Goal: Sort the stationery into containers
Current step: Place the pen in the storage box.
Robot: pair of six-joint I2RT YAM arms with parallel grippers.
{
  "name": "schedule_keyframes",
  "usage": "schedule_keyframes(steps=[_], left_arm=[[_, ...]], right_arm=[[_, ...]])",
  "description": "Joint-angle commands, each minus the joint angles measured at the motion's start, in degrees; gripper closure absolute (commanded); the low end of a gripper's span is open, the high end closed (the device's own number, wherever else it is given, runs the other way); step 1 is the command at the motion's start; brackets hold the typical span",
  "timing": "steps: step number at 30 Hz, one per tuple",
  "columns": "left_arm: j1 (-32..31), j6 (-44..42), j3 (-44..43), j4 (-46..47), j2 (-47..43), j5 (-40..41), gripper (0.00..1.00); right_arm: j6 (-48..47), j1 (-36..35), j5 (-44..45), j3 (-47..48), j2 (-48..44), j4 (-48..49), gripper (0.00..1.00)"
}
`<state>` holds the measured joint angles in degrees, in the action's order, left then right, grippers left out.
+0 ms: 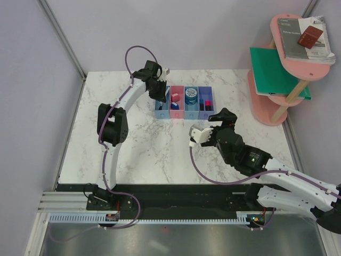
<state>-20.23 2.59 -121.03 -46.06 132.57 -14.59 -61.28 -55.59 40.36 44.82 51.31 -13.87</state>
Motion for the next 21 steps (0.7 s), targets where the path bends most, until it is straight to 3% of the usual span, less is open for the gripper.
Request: schedule_keyframes(steps=[1, 10, 21], left_arm=[[0.1, 1.01, -0.79, 1.5, 0.32, 1.32, 0.77], [0.1, 0.84, -0.61, 1.5, 0.32, 1.23, 0.55], [-0.34, 0.14, -3.68, 3.26, 0.14, 0.09, 0.55]], right_arm=[[0.98, 0.13, 0.77, 0.27, -1.12, 0.69, 0.02], [0.9, 0.13, 0.69, 0.45, -0.95, 0.77, 0.02], [0.63, 0.22, 0.86, 0.53, -0.6, 0.68, 0.02]])
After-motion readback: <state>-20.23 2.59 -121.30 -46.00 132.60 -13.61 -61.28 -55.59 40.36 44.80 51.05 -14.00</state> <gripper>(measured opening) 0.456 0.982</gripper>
